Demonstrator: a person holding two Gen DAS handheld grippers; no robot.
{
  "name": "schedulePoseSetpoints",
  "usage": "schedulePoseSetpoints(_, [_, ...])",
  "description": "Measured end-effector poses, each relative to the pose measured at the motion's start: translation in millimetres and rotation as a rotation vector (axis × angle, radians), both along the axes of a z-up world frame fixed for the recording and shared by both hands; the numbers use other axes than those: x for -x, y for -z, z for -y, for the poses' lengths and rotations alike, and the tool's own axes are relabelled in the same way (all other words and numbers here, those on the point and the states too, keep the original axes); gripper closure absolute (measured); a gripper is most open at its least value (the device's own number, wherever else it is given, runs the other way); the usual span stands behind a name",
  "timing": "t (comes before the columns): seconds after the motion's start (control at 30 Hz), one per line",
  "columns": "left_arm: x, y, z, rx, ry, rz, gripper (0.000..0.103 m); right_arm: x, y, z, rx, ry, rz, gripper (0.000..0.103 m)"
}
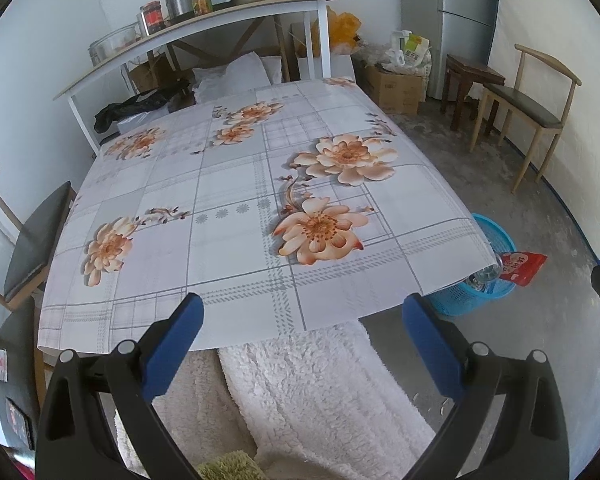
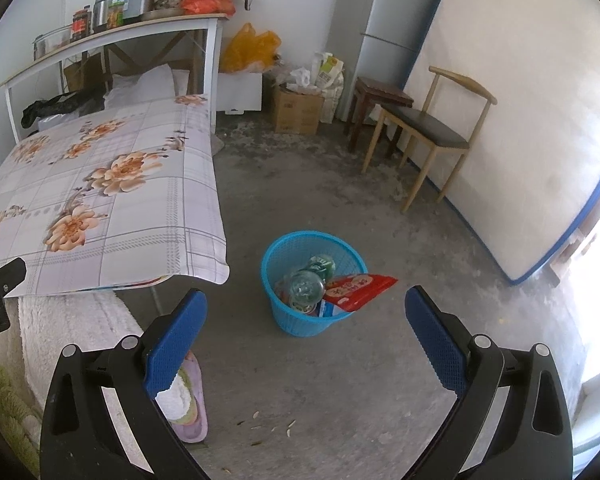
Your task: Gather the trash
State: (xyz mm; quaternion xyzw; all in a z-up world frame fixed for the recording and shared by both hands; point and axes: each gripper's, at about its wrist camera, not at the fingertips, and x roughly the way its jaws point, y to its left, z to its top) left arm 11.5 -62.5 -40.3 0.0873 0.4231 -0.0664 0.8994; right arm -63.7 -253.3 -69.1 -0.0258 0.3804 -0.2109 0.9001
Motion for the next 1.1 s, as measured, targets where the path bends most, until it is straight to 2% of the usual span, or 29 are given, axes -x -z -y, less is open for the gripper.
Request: schedulePoseSetpoints(1.1, [-0.3,0.0,1.5,0.000,0.008,-0.001,0.006,-2.3,-3.6,-0.3,0.012,-0.001,0.010,0.007])
